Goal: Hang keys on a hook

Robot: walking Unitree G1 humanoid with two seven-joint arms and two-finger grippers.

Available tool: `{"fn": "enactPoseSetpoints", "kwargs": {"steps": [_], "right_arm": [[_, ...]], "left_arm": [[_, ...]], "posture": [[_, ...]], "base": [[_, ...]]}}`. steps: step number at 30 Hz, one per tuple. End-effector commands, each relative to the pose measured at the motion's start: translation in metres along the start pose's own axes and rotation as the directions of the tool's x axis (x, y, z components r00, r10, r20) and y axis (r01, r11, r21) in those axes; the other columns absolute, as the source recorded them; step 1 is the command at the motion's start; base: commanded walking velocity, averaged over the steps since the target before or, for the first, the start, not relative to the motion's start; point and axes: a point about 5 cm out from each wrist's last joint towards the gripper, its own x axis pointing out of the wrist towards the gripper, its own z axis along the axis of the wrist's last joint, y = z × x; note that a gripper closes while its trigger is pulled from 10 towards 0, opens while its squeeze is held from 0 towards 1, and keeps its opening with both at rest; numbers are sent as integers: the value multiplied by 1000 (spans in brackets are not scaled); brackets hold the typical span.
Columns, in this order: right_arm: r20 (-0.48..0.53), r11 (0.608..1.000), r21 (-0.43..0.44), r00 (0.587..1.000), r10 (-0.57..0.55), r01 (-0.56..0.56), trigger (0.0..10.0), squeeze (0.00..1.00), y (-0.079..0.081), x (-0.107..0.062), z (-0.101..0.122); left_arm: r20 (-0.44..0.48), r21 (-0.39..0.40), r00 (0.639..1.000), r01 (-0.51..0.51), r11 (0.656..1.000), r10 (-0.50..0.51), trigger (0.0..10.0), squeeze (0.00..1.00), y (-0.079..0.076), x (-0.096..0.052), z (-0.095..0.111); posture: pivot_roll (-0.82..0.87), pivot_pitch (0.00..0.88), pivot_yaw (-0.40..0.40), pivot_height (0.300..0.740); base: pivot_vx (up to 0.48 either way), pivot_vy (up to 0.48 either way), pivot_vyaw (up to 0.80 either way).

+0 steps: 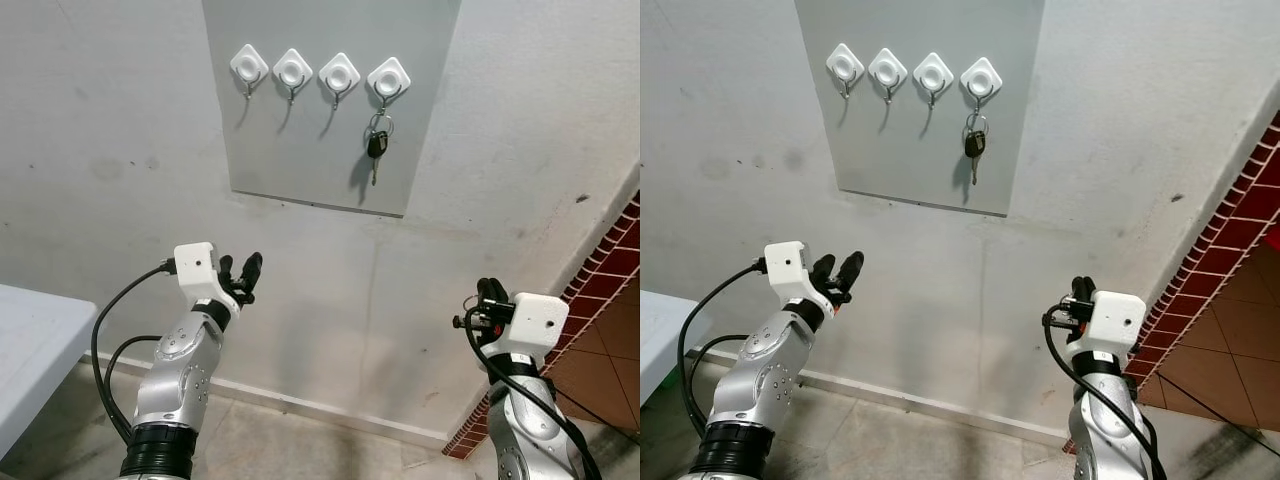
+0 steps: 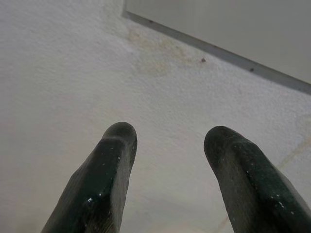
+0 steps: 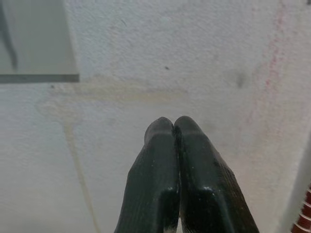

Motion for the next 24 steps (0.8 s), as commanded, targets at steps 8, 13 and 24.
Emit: {"fn": "enactPoseSetpoints", "kwargs": {"steps": [8,13,24], "right_arm": [[-3,1000,6,1000,23,-23,10000,0,8,0,1],[-8,1000,7,1000,25,-25,10000,0,9,-1,1],[-44,1000,19,999,9,-8,10000,0,8,0,-2]], "left_arm": [[0,5,1000,5,1000,-5,10000,0,2,1,2],[-1,7,1000,9,1000,-9,10000,0,2,1,2],[-7,-1,1000,20,1000,-20,10000,0,-1,3,1]], "posture": [[-30,0,28,740],[-31,0,29,740],[-35,0,29,740]], "base": [[0,396,0],[0,337,0],[0,273,-364]]}}
